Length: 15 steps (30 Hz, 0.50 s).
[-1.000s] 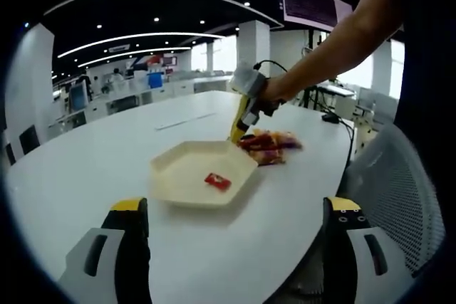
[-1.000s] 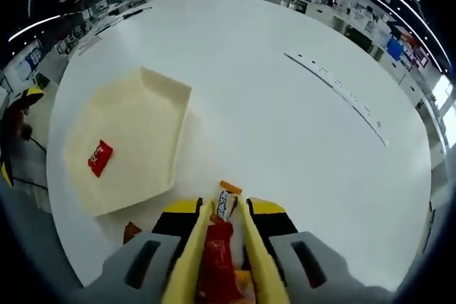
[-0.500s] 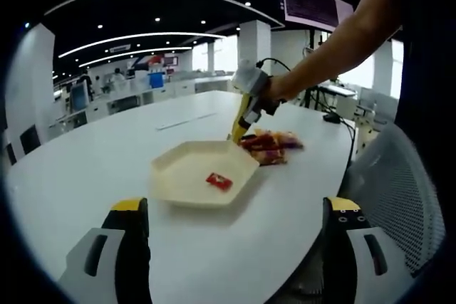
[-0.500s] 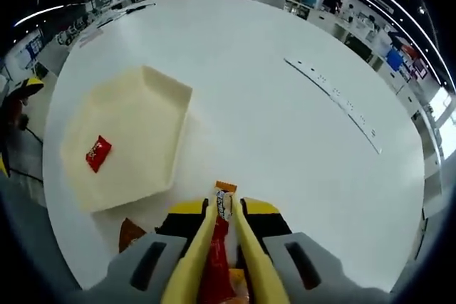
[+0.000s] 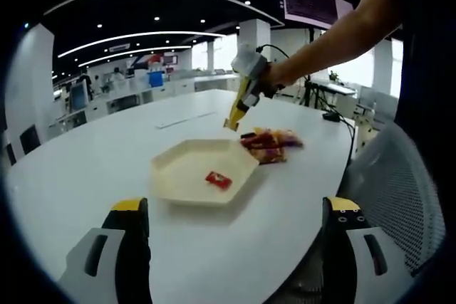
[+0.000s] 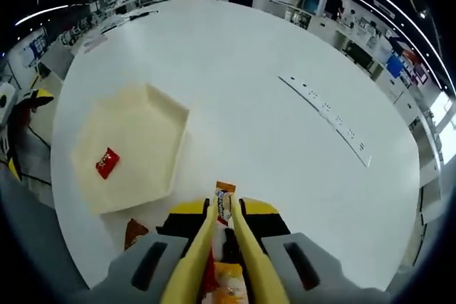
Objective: Place the target food into the container with the food tongs after gripping and lifting it, then release it inside without dropping or visibly crushing the food.
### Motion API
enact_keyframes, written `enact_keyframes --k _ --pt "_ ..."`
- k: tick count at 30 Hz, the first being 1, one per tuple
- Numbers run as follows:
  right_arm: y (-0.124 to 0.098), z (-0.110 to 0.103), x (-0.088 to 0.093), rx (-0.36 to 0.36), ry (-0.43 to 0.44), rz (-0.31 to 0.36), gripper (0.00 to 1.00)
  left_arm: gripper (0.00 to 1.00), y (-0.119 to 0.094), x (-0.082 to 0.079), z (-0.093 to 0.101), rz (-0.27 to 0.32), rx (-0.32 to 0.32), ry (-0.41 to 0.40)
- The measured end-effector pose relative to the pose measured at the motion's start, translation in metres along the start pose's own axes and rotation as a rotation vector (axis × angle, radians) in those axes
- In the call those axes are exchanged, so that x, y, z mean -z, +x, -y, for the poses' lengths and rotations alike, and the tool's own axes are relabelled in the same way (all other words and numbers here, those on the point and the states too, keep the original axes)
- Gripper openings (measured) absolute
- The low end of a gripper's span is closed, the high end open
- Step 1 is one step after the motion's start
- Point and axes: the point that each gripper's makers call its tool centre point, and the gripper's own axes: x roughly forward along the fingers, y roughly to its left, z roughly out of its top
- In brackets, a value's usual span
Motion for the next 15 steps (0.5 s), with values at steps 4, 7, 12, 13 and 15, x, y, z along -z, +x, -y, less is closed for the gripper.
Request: enact_keyframes --k 4,7,12,13,15 --pt "-0.010 0.004 -0.007 0.010 -0.011 0.012 0.15 0.98 0.000 0.000 0.000 0.001 -0.001 0.002" --pt "-0.018 0.005 -0.013 0.014 -0.015 0.019 0.15 0.98 0.000 0.000 0.000 0.002 -0.003 0.005" --pt "-0.029 0.010 -0.023 0.025 -0.019 0.035 0.15 0.98 -0.001 0.000 -0.001 0.001 -0.008 0.006" --pt "-0.031 0.010 -0.024 0.026 -0.021 0.037 0.16 0.98 -0.001 0.000 -0.001 0.000 -0.009 0.007" --pt "-0.035 0.010 -0.028 0.030 -0.024 0.041 0.16 0.98 -0.001 -0.001 -0.001 0.001 -0.010 0.009"
